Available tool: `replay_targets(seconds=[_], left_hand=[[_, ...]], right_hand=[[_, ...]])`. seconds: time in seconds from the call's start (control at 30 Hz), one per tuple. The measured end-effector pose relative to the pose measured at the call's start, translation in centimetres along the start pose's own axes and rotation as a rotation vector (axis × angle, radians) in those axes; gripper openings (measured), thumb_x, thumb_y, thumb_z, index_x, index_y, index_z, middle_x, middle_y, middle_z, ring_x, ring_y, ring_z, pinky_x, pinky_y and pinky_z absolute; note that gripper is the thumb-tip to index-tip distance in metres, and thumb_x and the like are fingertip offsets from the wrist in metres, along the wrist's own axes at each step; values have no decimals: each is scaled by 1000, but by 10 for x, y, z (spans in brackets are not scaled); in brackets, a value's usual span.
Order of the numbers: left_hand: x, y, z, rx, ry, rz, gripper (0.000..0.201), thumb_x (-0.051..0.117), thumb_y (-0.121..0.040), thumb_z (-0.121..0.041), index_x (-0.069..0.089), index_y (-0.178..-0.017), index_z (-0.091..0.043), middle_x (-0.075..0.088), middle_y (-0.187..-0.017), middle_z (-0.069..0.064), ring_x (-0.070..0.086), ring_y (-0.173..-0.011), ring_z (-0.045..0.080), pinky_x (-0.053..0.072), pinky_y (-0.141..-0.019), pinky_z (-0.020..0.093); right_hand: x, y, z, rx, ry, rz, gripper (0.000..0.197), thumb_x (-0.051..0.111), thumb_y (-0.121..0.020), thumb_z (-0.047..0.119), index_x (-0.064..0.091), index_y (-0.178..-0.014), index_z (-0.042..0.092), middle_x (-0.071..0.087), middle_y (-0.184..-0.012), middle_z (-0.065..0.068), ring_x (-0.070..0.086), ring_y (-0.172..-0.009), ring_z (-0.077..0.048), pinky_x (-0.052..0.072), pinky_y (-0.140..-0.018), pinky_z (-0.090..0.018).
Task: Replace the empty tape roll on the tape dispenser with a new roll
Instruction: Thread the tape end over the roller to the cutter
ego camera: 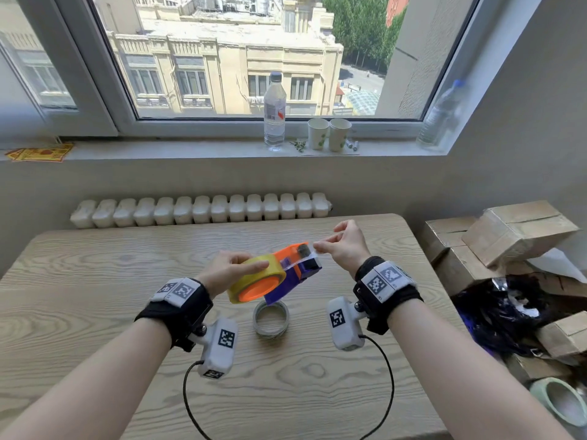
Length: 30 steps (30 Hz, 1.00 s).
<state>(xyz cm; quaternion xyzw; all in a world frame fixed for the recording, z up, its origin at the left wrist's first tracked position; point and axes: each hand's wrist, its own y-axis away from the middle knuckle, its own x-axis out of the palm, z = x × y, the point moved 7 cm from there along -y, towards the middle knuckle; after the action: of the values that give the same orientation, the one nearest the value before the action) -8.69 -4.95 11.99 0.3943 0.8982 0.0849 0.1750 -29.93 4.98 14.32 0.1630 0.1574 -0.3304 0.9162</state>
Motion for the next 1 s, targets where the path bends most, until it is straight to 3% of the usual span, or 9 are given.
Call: replay_targets(seconds=[0.13,0.27,0.4,0.53,0.63,0.7,0.83,1.0], left_hand=[[2,4,-3,-6,3,12,28,74,-53,-56,71,-53,-27,63,-53,-14,58,-52,0,41,-51,13],[2,2,-3,3,28,1,56,73,-35,-73,74,-65,-25,69,-62,-10,63,-59,4,45,-53,15],[1,-2,2,-11,38,-21,61,73,-44,-65,75,-82,-19,74,-82,3,67,-73,16,49,-63,25],[0,-1,3,-9,60,-30,64,75,-38,-71,75,-77,-20,73,-73,-4,67,-66,10,48,-58,23],[1,0,3,-9,36,-35,43,75,-63,-52,74,-85,-15,72,-82,4,65,-73,16,48,-64,25],[0,1,2,-15,6,-45,32,72,-74,-40,73,-88,-11,70,-85,7,64,-74,18,48,-65,26],[-2,3,1,-17,-11,-44,33,72,-74,-38,72,-90,-9,71,-85,7,64,-73,17,48,-63,24],[-3,5,0,-14,26,-55,38,75,-63,-46,74,-83,-13,71,-78,4,64,-70,16,49,-61,24]], right_hand=[[1,2,-1,-23,-1,-1,43,77,-72,11,42,-96,15,69,-89,-14,68,-90,-26,52,-86,-40],[-3,6,5,-101,-35,-56,37,75,-74,8,43,-92,14,68,-89,-18,66,-87,-27,52,-81,-35],[-7,10,9,-131,-91,-82,37,76,-73,5,43,-90,13,67,-78,-8,64,-74,-19,51,-73,-27],[-6,12,10,-105,-121,-17,44,78,-70,4,45,-99,9,68,-83,-8,64,-76,-15,50,-69,-22],[-7,13,13,-93,-126,16,47,77,-69,0,43,-101,9,67,-82,-5,65,-78,-16,47,-63,-19],[-8,12,14,-82,-113,21,50,79,-68,1,43,-102,9,66,-84,-4,64,-81,-16,51,-68,-24],[-7,8,10,-26,-78,27,53,81,-64,2,43,-100,10,64,-88,-3,65,-96,-23,54,-89,-43],[-7,5,7,-7,-57,26,51,83,-62,2,44,-93,13,65,-88,-5,65,-96,-26,52,-91,-48]])
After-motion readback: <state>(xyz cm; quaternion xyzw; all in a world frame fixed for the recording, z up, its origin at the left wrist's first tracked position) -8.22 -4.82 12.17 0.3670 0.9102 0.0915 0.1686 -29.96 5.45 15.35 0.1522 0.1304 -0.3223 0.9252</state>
